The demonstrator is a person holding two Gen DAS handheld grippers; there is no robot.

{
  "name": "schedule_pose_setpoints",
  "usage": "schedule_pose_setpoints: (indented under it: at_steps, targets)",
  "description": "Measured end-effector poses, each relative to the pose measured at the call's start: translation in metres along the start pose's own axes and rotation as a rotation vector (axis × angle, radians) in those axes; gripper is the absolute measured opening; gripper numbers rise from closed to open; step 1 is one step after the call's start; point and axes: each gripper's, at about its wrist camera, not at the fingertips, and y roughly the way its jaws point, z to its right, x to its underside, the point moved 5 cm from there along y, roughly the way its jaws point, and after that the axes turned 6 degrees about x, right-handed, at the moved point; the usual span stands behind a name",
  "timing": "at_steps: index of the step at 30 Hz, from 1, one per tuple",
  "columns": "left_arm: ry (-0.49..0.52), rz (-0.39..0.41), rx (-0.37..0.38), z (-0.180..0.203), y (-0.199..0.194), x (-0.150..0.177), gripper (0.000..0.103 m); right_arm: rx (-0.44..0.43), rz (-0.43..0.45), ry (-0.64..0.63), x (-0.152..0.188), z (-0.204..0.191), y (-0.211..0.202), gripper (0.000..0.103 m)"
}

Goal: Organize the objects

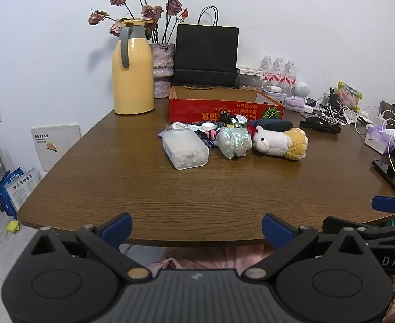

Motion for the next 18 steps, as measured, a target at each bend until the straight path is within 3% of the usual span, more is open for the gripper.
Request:
schedule_pose_setpoints:
  at_steps: [18]
  targets:
    - [-0.007, -0.008, -0.001, -0.0019, 0.0030, 0.0022, 0.103, 0.014, -0.014, -0.008, 0.0085, -0.0013, -0.0061, 0.103]
